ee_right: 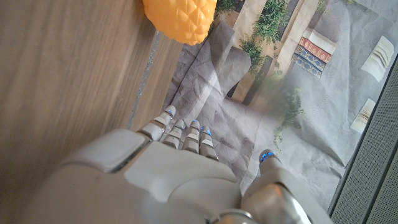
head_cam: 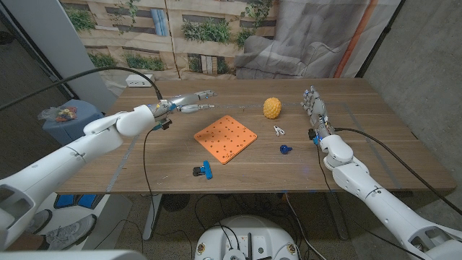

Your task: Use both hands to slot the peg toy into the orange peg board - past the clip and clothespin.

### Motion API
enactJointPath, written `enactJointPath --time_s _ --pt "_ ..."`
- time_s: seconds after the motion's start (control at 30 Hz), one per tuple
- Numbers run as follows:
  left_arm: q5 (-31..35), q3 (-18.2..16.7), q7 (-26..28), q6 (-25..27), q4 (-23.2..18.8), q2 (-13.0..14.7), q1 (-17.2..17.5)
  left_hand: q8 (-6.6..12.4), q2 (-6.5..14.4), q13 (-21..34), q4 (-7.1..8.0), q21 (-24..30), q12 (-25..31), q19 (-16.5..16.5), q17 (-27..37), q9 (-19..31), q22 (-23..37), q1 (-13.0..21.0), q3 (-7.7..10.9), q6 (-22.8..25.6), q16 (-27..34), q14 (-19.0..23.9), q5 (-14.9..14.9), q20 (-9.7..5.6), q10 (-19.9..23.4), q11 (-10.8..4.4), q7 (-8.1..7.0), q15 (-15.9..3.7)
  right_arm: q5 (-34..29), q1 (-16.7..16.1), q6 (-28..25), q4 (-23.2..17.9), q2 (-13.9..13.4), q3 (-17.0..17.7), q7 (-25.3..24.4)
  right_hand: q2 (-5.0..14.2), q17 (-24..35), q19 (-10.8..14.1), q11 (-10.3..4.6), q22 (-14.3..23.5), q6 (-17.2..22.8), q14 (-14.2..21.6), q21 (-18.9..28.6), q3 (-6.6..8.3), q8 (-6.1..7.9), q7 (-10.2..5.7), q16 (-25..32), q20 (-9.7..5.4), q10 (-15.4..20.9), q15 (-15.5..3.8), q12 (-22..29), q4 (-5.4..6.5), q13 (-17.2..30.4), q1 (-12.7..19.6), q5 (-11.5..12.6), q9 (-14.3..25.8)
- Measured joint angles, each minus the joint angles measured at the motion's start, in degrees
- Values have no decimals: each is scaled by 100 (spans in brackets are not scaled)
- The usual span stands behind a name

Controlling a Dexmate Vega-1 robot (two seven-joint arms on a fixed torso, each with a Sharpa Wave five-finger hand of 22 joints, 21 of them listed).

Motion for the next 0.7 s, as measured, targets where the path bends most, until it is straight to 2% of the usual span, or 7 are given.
enactJointPath --time_s 0.13,0.27,0.37,0.6,0.7 --pt "458 93 170 -106 36 9 -38 -21 -32 -4 157 0 0 -89 -10 0 0 -93 -17 -170 -2 -77 11 5 -77 -40 -139 -5 25 -6 -1 16 -14 16 22 0 0 0 0 0 0 0 0 0 0 0 0 0 0 0 0 0 0 0 0 0" --pt "727 155 282 -170 71 16 -49 -21 -81 -4 233 0 0 -200 -16 -7 0 -141 -45 -337 -2 -77 28 10 -45 -174 -280 -5 41 -12 -4 27 -24 23 34 0 0 0 0 0 0 0 0 0 0 0 0 0 0 0 0 0 0 0 0 0" --pt "929 214 364 -241 114 16 -73 -43 -88 -4 280 -27 0 -299 -16 -17 -1 -208 -45 -471 -2 -141 28 32 -91 -220 -338 -7 51 -22 -13 29 -33 31 38 0 1 0 0 0 0 0 0 -17 0 0 0 0 0 0 0 17 0 0 0 0" --pt "1333 393 552 -377 308 -32 -146 -43 -89 -4 318 -48 -32 -447 -16 -17 -1 -209 -83 -556 -3 -238 28 5 -170 -294 -280 13 72 -65 -46 0 -56 49 22 0 -15 0 0 0 0 0 0 -24 0 0 0 0 0 0 0 24 0 0 0 0" --pt "1466 394 631 -422 310 -33 -147 -43 -111 -4 344 -48 -49 -505 -16 -17 -1 -231 -109 -586 -11 -314 28 -14 -277 -318 -310 1 72 -82 -47 -18 -60 54 22 0 -27 0 0 0 -1 0 0 -24 0 0 0 0 0 0 0 24 0 0 0 0"
